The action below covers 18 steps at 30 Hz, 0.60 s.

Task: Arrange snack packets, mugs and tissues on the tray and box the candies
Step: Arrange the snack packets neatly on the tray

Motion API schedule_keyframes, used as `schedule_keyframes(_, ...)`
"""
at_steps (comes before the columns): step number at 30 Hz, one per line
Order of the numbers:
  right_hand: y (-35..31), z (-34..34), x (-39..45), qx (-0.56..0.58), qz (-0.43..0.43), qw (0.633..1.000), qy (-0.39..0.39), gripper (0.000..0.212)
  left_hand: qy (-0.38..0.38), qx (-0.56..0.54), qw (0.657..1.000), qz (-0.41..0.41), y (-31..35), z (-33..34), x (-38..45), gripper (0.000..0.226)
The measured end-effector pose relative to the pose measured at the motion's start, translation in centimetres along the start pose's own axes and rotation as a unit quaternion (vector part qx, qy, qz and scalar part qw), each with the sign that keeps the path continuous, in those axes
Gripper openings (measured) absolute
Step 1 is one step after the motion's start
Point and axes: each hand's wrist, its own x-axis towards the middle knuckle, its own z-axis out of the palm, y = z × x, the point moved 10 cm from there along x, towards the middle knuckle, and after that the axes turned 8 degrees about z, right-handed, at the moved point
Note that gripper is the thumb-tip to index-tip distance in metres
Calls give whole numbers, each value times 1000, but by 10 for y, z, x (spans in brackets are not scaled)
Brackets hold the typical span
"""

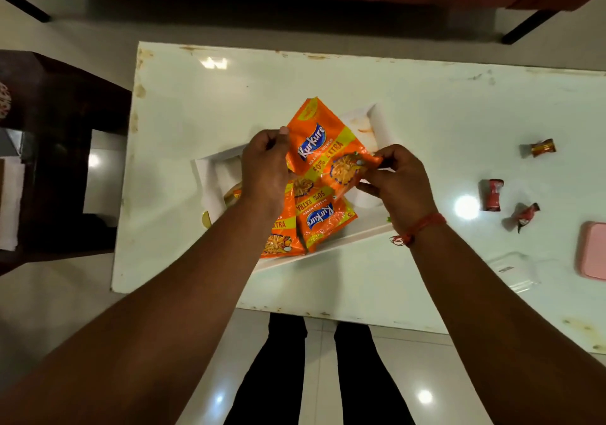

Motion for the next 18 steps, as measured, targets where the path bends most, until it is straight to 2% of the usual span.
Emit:
schedule_keyframes(2, 5, 3, 2, -139, 10, 990, -26, 21, 2, 76, 993, 87, 20, 2, -2, 19)
schedule_keyframes(4, -8, -1, -1, -222, -38, 974, -18, 21, -25, 169, 965, 200, 49, 15, -10, 18)
schedule_keyframes(7, -52, -10, -13, -165, -147, 975, 0, 41, -127, 262, 907, 305, 76, 51, -25, 12)
schedule_keyframes(9, -71, -6, -15, -198, -175, 964, -22, 43, -184, 299, 875, 332, 82, 74, -33, 9)
schedule_keyframes(10, -76, -1, -15, -237, -178, 955, -32, 38, -201, 304, 868, 337, 85, 83, -36, 7)
schedule_keyframes(12, -80, 3, -9, -298, -185, 936, -18, 20, -206, 280, 879, 325, 88, 90, -37, 15)
schedule_keyframes(14, -84, -4, -5, -289, -190, 938, 18, 15, -167, 227, 921, 268, 82, 84, -28, 34)
schedule_keyframes(16, -84, -16, 1, -241, -180, 953, 41, 16, -106, 200, 962, 151, 58, 70, -14, 41)
schedule_keyframes(18, -77, -29, 8, -156, -150, 975, 42, 15, -86, 142, 986, 3, 20, 63, -8, 43)
